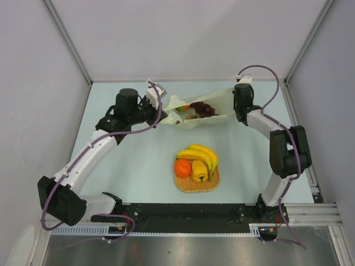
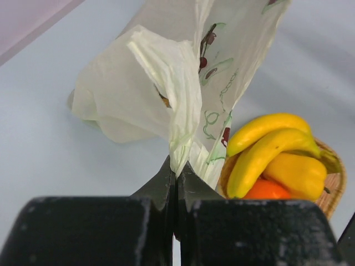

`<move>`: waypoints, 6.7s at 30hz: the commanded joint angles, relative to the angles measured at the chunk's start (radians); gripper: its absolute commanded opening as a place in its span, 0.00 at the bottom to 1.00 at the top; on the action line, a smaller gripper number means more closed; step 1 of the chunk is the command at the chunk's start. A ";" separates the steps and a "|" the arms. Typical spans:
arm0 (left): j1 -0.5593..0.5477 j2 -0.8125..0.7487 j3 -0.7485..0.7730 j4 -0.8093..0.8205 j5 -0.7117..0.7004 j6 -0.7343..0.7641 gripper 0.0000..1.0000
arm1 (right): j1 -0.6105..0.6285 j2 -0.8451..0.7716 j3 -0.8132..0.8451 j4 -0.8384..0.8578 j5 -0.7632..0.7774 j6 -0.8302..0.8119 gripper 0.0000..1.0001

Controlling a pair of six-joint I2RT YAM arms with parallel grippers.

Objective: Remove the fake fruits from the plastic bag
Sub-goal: Adjust the plastic bag at the center of the board, then take out the fake fruit from the plastic bag, then place the fake fruit on the plate.

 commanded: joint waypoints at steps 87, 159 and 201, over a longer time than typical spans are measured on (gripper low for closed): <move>-0.009 0.125 -0.031 -0.019 -0.405 0.053 0.00 | 0.177 0.402 0.449 -0.210 -0.633 -0.239 0.45; -0.054 -0.085 -0.027 0.005 -0.281 -0.135 0.00 | 0.707 -0.522 -0.216 -0.769 -0.857 0.029 0.00; -0.044 -0.137 -0.113 0.033 -0.205 -0.192 0.00 | 0.796 -0.356 -0.328 -0.655 -0.619 0.327 0.76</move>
